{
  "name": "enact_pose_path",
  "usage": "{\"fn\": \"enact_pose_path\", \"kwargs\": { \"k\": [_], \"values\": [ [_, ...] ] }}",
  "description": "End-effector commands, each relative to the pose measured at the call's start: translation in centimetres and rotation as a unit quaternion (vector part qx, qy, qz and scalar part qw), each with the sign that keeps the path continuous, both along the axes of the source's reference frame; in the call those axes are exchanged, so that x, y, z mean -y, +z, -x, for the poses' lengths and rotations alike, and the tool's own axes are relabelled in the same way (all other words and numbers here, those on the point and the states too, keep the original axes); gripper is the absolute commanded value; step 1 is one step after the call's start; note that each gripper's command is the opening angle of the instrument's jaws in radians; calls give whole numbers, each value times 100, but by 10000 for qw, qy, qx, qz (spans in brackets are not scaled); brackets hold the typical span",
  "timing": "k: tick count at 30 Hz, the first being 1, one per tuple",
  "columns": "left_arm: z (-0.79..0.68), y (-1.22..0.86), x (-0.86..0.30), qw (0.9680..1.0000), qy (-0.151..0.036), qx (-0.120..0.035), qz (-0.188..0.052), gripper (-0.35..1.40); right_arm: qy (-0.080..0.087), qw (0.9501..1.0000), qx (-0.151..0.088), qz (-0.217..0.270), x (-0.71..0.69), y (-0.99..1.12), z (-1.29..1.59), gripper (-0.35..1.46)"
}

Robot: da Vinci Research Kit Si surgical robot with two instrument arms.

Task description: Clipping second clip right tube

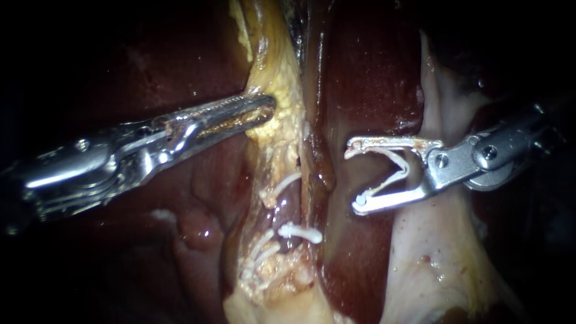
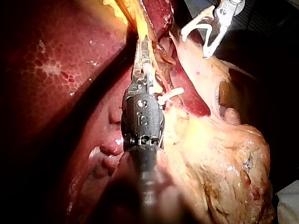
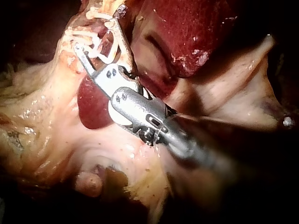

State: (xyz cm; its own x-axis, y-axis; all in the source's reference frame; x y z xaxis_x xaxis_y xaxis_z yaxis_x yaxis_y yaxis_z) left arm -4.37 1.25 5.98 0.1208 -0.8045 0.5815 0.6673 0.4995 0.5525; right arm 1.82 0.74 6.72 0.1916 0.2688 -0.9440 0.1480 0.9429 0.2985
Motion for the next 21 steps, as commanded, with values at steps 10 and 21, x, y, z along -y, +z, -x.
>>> {"fn": "enact_pose_path", "kwargs": {
  "k": [10,21],
  "values": [
    [-39,-43,-6,10000,-4,84,-32,-35,78,9904,180,-1369,46,48,-39,60],
    [-71,-109,6,9997,-145,212,37,-35,126,9698,712,-2328,73,103,-83,59]
  ]
}}
